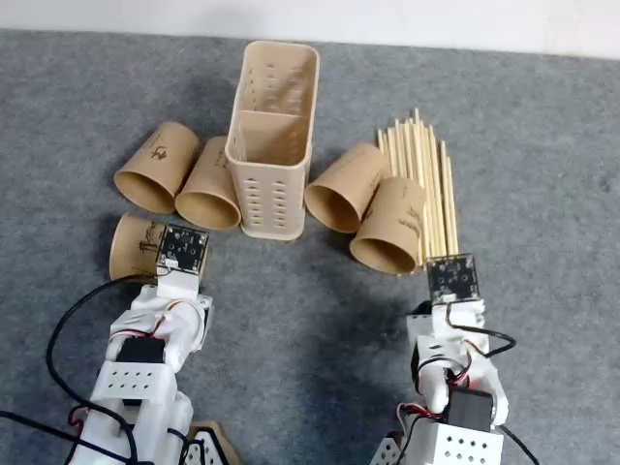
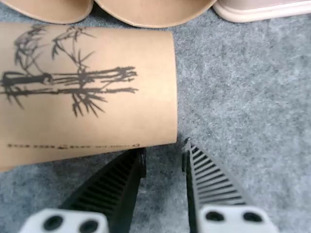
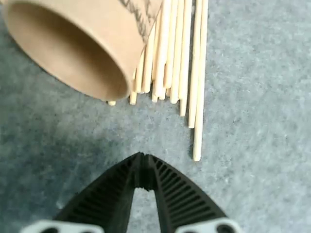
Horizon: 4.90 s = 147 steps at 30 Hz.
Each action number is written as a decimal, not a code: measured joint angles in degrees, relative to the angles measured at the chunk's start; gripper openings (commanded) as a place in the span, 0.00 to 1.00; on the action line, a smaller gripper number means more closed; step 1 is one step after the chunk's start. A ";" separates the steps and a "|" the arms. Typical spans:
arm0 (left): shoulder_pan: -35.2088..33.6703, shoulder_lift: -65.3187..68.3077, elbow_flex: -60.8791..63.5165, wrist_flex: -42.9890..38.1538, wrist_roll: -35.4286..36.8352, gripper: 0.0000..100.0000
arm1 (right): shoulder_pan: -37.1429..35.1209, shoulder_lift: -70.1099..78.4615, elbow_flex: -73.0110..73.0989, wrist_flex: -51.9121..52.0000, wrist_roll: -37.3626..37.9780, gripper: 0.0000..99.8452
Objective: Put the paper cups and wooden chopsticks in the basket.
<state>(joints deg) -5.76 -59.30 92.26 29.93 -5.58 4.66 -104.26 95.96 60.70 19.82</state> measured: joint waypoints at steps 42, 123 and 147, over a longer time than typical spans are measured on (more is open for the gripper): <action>-17.58 54.07 -84.84 53.27 -6.68 0.27 | -2.20 -0.35 0.00 3.69 -1.14 0.01; 9.14 46.24 -130.90 56.62 -24.00 0.00 | -2.20 -0.35 0.00 2.64 -0.97 0.01; 19.87 72.09 -130.81 49.49 -24.00 0.11 | -2.20 -0.35 0.00 2.64 -0.97 0.01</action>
<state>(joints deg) 14.11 12.79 -38.55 79.43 -29.58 2.46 -104.62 95.96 63.34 18.86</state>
